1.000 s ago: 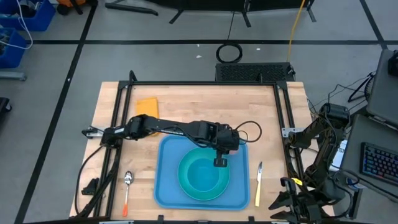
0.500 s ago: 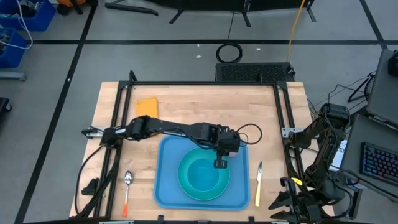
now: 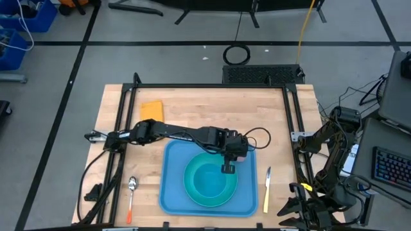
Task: Set up tray
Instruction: Put the pink cup on the blue serving tray to the top right of the light blue plate
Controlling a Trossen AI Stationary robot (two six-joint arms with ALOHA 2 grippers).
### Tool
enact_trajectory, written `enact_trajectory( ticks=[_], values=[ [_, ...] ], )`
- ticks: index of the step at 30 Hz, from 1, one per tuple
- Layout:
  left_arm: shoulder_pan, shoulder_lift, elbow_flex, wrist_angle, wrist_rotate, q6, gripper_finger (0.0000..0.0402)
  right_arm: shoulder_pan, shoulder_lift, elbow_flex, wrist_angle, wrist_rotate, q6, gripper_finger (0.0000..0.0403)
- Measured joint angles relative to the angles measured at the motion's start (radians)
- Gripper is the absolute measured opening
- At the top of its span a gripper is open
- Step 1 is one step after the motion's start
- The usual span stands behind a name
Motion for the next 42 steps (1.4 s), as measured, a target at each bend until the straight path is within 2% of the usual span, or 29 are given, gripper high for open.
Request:
enact_trajectory(
  ticks=[4, 10, 16, 22, 29, 38, 42],
  values=[
    [0.0, 0.0, 0.0, 0.005, -0.008, -0.002, 0.0019, 0.0, 0.0, 0.0, 0.0, 0.0, 0.0, 0.0114],
    [0.0, 0.0, 0.0, 0.033, -0.008, 0.001, 0.0007, 0.0, 0.0, 0.0, 0.0, 0.0, 0.0, 0.0114],
    [0.0, 0.0, 0.0, 0.052, -0.013, -0.002, 0.0031, 0.0, 0.0, 0.0, 0.0, 0.0, 0.0, 0.0114],
    [0.0, 0.0, 0.0, 0.048, -0.02, 0.002, 0.0007, 0.0, 0.0, 0.0, 0.0, 0.0, 0.001, 0.0114],
    [0.0, 0.0, 0.0, 0.048, -0.022, -0.003, 0.0029, 0.0, 0.0, 0.0, 0.0, 0.0, 0.001, 0.0114],
    [-0.002, 0.0, 0.0, 0.049, -0.022, -0.001, 0.0006, 0.0, 0.0, 0.0, -0.008, 0.0, 0.016, 0.0114],
    [-0.003, 0.0, 0.0, 0.05, -0.022, -0.003, 0.0012, 0.0, 0.0, 0.0, -0.014, 0.0, 0.018, 0.0114]
  ],
)
